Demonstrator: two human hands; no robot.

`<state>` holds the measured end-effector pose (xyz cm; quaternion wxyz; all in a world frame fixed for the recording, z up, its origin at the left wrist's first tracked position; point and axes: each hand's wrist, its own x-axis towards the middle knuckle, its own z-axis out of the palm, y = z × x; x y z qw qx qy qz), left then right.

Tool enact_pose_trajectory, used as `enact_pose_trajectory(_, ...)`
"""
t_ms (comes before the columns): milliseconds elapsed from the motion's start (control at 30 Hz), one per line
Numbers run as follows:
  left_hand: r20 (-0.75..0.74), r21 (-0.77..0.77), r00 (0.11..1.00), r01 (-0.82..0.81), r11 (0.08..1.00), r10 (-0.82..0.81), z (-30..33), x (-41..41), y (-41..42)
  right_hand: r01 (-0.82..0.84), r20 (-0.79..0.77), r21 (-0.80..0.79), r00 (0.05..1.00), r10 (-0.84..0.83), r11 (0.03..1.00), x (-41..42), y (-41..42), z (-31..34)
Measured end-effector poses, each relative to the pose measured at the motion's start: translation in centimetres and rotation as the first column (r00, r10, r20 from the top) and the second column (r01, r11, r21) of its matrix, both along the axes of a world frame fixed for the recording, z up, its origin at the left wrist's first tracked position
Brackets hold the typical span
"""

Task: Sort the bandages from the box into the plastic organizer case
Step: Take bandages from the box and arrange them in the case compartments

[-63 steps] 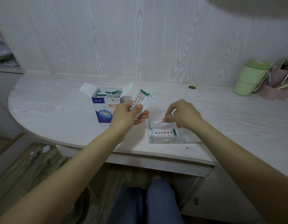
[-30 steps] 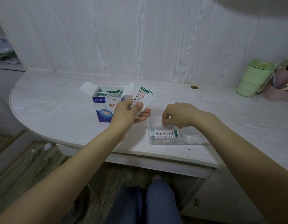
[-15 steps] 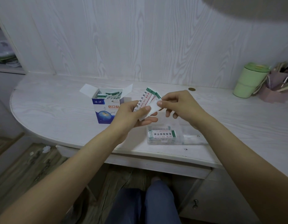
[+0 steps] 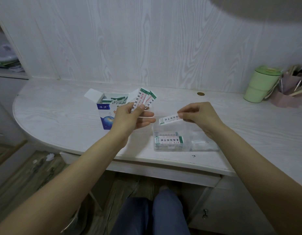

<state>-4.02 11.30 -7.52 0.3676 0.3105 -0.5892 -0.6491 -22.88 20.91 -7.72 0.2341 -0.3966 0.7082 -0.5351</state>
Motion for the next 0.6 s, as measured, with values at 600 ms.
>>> enact_pose_trajectory(600,0.028,-0.002,1.0,-0.009,1.0,0.009,-0.3,-0.1,0.0,-0.052,-0.562,0.31,0.796,0.227,0.949,1.9,-1.7,-1.4)
